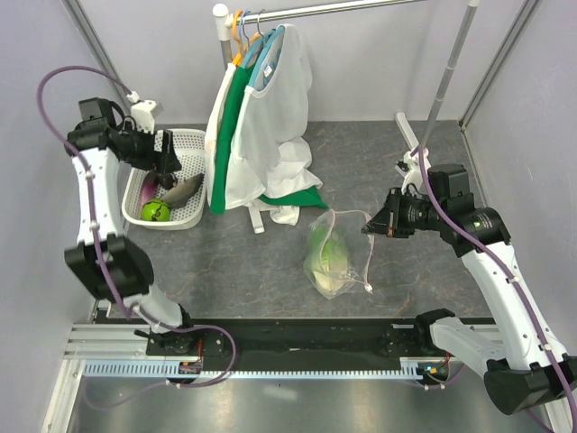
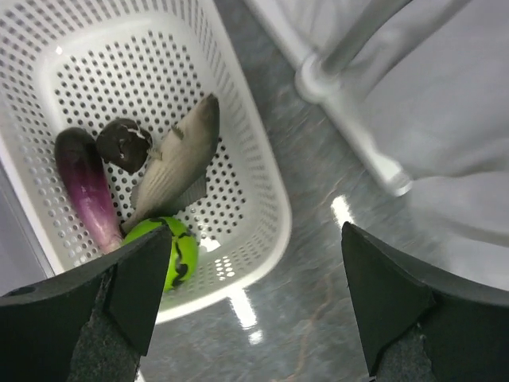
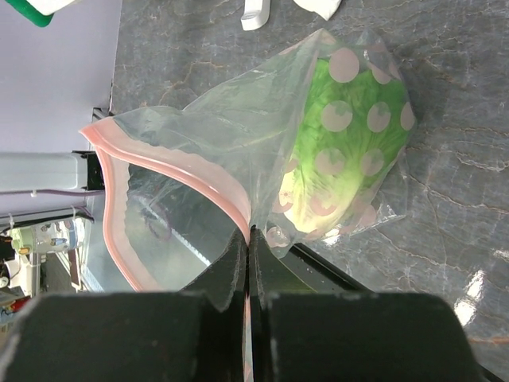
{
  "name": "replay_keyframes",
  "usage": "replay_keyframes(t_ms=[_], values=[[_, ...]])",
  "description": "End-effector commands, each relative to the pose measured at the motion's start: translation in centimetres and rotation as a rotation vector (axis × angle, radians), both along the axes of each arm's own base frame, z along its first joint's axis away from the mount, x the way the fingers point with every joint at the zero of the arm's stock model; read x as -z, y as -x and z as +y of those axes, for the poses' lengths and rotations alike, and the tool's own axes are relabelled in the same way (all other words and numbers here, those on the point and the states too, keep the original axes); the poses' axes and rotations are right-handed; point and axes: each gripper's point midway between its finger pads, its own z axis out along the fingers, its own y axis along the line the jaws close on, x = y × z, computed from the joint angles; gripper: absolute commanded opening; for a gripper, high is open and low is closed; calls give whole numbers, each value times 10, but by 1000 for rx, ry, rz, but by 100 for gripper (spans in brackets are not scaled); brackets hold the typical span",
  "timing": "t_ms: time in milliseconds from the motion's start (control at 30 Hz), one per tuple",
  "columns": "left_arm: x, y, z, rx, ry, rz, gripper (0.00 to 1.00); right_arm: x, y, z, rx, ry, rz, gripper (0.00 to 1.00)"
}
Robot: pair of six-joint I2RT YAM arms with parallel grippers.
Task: Place the food in the zip-top bag and seal the zipper
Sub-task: Pick up the fake fish from the bin.
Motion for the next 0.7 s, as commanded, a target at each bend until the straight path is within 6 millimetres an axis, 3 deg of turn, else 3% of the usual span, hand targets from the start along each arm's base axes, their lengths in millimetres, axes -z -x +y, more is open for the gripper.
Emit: replay_keyframes(t_ms=[0,33,67,200,400,533,667], values=[[45,-32,31,213,-197,54,88,2,-2,2,-15,-8,-3,0],[53,-40,39,217,-215,62,88,3,-3,3,-16,-5,2,0],[78,-50,42,259,-205,104,87,3,-3,3,-21,-5,3,0],[113,-79,52,429,-311,89,84,4,-5,4,-28,-4,7,0],[144,-119,38,509,-372,53,83,11,-6,4,-29,6,25,0],[178,-133,27,563,-423,84,88,12,-6,2,-31,15,19,0],[199,-136,27,593,-469,127,94,16,-6,1,-34,29,13,0]])
